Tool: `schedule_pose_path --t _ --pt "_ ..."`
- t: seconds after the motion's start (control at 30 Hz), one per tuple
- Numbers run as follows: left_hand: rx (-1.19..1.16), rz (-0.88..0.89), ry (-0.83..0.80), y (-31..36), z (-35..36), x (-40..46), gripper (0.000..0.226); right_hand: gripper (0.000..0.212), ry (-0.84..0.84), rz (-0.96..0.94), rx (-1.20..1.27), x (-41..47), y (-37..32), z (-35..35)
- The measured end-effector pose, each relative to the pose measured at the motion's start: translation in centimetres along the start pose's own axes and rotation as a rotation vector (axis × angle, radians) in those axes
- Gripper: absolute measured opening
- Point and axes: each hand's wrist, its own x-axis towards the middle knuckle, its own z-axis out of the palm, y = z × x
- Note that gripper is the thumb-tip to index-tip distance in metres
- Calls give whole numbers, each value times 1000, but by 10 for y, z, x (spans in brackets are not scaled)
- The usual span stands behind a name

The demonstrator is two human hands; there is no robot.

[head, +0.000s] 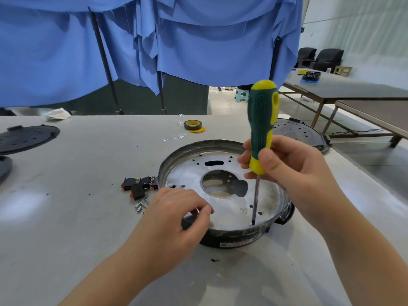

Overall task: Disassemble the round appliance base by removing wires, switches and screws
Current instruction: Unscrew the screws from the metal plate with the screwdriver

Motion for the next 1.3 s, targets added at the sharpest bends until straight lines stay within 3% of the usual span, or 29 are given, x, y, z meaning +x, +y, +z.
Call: schedule_pose_path --t 0.2,0.33,0.43,0.67,0.87,1.1,1.3 --pt "-115 -30 -109 18 -5 13 21 20 -14 -17 -55 -2 -1 1" --pt "-389 -83 -261 34 -7 40 19 13 13 -46 -28 -2 -2 2" --pt "-562 -84 -378 44 -8 63 22 20 47 -67 -12 -1 -3 2" --pt "-721 -134 -365 36 10 69 18 24 154 -74 -21 4 3 -7" --pt "-732 -130 -352 32 19 62 21 21 119 -45 14 5 3 -14" --pt "-698 -114 -379 34 21 61 22 22 -39 8 4 4 -1 -18" --pt "-643 -92 -355 32 23 61 16 23 -9 -1 -121 1 -1 -10"
